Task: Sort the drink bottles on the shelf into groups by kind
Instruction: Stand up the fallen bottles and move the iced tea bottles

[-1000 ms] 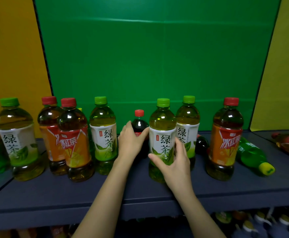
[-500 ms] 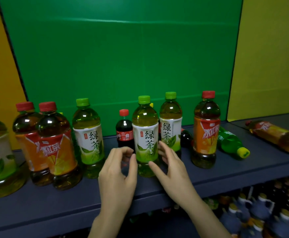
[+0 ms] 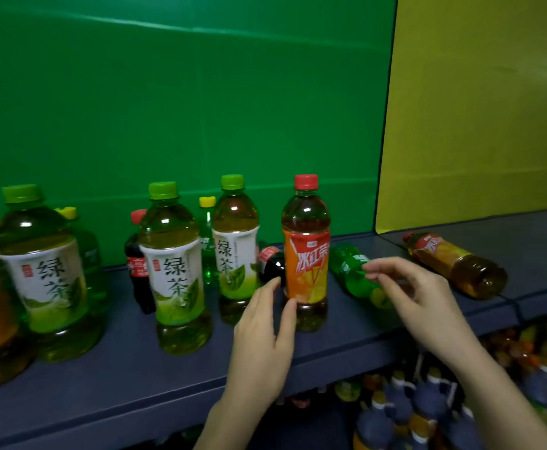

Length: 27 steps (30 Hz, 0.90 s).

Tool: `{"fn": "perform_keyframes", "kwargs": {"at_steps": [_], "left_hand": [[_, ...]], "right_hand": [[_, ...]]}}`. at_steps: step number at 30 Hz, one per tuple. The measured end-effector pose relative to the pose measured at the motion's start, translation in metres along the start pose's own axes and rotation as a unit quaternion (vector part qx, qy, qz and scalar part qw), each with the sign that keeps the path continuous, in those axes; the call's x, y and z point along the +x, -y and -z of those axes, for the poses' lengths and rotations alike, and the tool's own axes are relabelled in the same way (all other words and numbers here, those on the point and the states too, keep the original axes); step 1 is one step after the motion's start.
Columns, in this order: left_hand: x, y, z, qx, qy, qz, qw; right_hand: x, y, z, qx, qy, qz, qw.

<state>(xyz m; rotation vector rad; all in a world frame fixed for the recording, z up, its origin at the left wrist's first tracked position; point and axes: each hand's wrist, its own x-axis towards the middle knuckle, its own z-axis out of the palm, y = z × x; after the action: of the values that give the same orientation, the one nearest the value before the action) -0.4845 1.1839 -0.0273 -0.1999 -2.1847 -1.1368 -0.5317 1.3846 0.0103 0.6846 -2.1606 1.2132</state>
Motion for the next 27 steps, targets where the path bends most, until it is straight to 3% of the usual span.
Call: {"fn": "perform_keyframes", "kwargs": {"at_steps": [3,6,8,11,13,17,21,23,27], "left_hand": [[0.013,0.003,-0.026,-0.021,-0.001,0.025,0.999],[0.023,0.004,-0.042,0.012,-0.050,0.039,0.998],[0.028,0.003,-0.050,0.010,-0.057,0.048,0.997],[0.034,-0.005,-0.062,-0.012,-0.055,0.061,0.997],[0.038,-0.011,-0.067,-0.023,-0.047,0.064,0.997],[0.049,-0.016,-0.064,-0.077,-0.034,0.095,0.992],[0.066,0.000,-0.050,0.130,-0.065,0.033,0.989],[0.075,0.005,-0.048,0.239,-0.017,0.008,0.971],[0.093,0.007,-0.055,0.476,0.121,-0.016,0.871]], "right_hand": [[0.029,-0.037,0.017,-0.036,0.049,0.019,0.998],[0.056,-0.071,0.024,-0.097,0.124,0.065,0.985],[0.069,-0.086,0.025,-0.149,0.209,0.108,0.960],[0.083,-0.099,0.023,-0.230,0.336,0.177,0.896],[0.090,-0.104,0.020,-0.258,0.365,0.226,0.865],[0.098,-0.113,0.015,-0.231,0.336,0.313,0.858],[0.102,-0.116,0.016,-0.218,0.341,0.317,0.858],[0.105,-0.119,0.019,-0.220,0.350,0.307,0.857],[0.107,-0.125,0.020,-0.197,0.359,0.288,0.866]]}}
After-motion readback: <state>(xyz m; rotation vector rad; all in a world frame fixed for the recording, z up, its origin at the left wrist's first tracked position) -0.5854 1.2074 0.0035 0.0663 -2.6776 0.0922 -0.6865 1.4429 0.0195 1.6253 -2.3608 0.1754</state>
